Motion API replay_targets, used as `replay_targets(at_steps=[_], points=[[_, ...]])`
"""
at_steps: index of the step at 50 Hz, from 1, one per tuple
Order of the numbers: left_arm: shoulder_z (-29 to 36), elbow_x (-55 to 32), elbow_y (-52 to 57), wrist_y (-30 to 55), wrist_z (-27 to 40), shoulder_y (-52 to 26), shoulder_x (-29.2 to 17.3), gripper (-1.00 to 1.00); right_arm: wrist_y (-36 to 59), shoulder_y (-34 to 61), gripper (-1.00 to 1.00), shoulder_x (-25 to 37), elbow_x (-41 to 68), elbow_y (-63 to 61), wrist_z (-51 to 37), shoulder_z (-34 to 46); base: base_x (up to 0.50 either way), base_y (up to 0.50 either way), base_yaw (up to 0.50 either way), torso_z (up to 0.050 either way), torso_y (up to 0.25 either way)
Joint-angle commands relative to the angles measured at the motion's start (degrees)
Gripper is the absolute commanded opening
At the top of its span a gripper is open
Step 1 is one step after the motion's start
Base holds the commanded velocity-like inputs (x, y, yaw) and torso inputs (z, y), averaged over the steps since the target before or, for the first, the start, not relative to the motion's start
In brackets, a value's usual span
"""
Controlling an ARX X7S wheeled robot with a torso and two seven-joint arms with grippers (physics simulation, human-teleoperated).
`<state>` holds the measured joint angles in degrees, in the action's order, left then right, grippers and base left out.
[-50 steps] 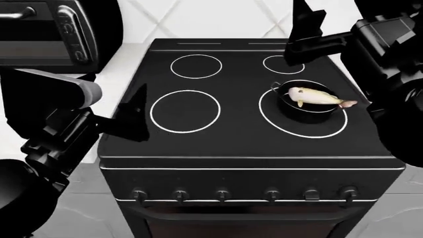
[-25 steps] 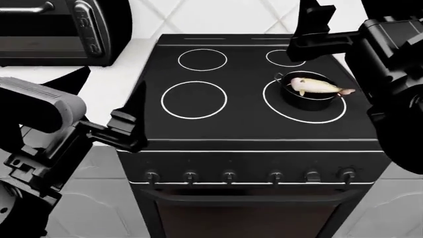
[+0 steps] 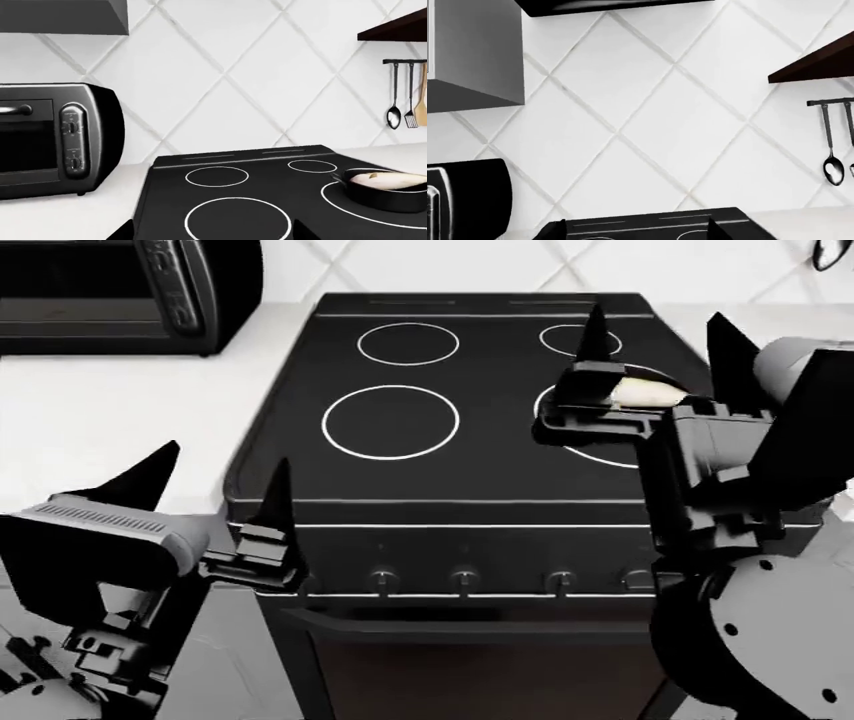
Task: Frozen meat rests on a plate on the counter. Retrieve the meat and place it in a pot on a burner. Then turn the burner on.
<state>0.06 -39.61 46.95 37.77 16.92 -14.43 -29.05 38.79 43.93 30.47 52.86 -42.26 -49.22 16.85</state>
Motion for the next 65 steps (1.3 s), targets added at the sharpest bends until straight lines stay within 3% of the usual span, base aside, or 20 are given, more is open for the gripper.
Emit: replay_targets(at_steps=[1, 7, 14, 24, 36, 65], points=[[0.7, 8.0, -4.8, -13.7, -2.3, 11.8, 5.0, 1.0, -6.8, -11.8, 1.0, -3.8, -17.3, -4.2, -6.3, 7.2, 0.0, 0.0, 0.0, -0.05, 0.0], [-0.2, 9.2, -7.9, -19.6, -3.9, 15.0, 7.0, 1.0, -8.9, -16.6, 1.0, -3.2, -19.2, -5.1, -7.2, 8.0, 0.0, 0.0, 0.0, -0.05, 0.0], [0.8, 11.8, -9.8, -24.6, -6.3, 17.5, 7.7, 1.0, -8.0, -17.8, 1.0, 0.0, -27.6, -5.0, -6.4, 14.5, 0.0, 0.0, 0.0, -0.05, 0.0], [1.9, 13.1, -12.3, -26.6, -7.4, 18.4, 8.2, 1.0, -13.8, -23.6, 1.0, 3.6, -27.0, -1.6, -1.1, 15.7, 0.0, 0.0, 0.0, -0.05, 0.0], [2.4, 13.5, -12.5, -26.6, -7.0, 18.4, 8.1, 1.0, -3.4, -19.6, 1.0, 9.1, -11.7, -8.5, -2.4, 9.1, 0.0, 0.0, 0.0, -0.05, 0.0], [2.5, 12.1, -12.3, -26.7, -6.9, 18.6, 7.7, 1.0, -4.7, -20.5, 1.0, 6.3, -10.5, -4.5, -3.5, 9.0, 0.0, 0.0, 0.0, -0.05, 0.0]])
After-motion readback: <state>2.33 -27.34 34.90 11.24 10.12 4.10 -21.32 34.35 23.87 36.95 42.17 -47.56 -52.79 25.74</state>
